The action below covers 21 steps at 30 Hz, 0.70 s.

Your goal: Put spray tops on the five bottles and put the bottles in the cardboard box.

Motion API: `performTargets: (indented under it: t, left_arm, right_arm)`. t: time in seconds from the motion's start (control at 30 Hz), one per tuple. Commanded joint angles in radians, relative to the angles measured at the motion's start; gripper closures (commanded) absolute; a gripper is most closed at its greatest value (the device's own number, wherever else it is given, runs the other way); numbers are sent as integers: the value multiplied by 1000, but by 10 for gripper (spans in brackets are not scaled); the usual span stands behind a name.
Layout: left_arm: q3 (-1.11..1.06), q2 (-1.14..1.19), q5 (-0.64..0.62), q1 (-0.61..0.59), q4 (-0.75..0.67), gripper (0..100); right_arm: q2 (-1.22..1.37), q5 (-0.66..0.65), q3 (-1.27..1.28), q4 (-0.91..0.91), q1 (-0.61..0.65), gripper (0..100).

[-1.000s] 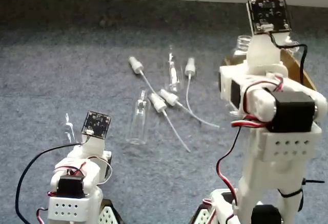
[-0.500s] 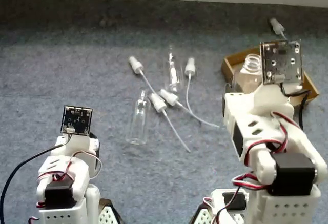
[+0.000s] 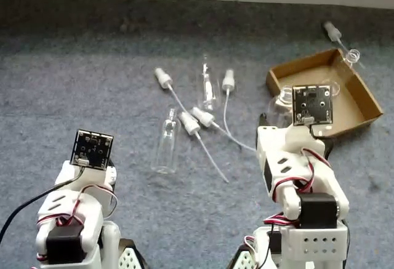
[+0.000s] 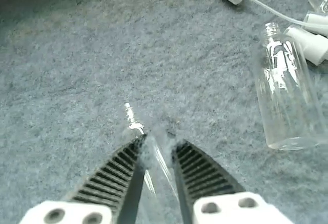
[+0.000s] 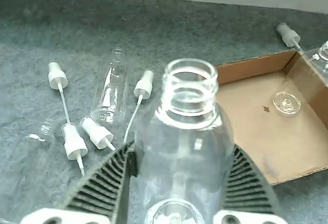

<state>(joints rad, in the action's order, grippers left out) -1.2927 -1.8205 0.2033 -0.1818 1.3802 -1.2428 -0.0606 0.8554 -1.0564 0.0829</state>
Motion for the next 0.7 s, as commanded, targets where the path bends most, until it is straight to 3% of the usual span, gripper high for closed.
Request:
performTargets:
  t: [0.0, 0.27, 0.67]
  left_arm:
    - [116, 85, 8, -13, 3, 995]
    - [364, 499, 3, -4, -5, 995]
    - [619, 972, -17, 268, -5, 993]
  right_arm:
    - [-19, 46, 27, 65, -10, 860]
    - [-19, 46, 160, 173, -10, 860]
    - [-21, 46, 242, 231, -10, 860]
